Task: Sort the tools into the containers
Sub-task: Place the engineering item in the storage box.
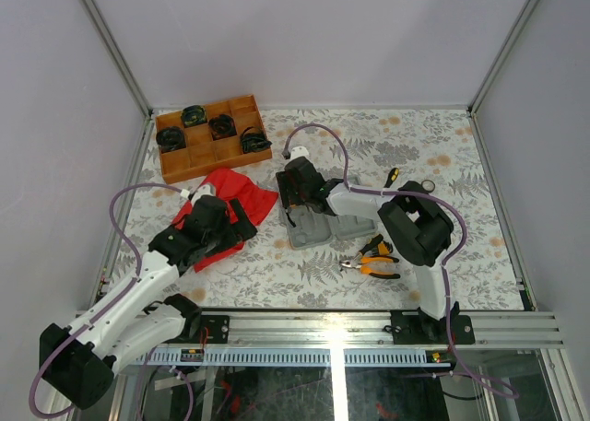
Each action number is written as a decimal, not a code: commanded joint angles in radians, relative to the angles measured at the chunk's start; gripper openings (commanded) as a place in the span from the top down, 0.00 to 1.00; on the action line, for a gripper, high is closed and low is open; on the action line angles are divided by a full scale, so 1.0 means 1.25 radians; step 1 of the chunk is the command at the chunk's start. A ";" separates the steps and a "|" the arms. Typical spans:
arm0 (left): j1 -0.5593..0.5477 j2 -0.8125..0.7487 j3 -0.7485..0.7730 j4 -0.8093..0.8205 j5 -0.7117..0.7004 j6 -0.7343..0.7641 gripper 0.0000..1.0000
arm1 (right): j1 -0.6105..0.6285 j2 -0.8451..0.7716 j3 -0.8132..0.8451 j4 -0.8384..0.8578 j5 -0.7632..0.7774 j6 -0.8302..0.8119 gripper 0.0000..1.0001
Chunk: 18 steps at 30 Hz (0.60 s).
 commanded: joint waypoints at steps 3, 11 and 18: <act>0.004 0.011 -0.015 0.051 0.022 -0.005 0.00 | -0.004 -0.052 -0.012 0.036 -0.019 0.014 0.39; 0.004 0.023 -0.029 0.077 0.036 -0.007 0.00 | -0.008 -0.094 -0.033 0.053 -0.051 0.009 0.30; 0.003 0.039 -0.033 0.099 0.050 -0.006 0.00 | -0.018 -0.113 -0.050 0.066 -0.075 0.008 0.22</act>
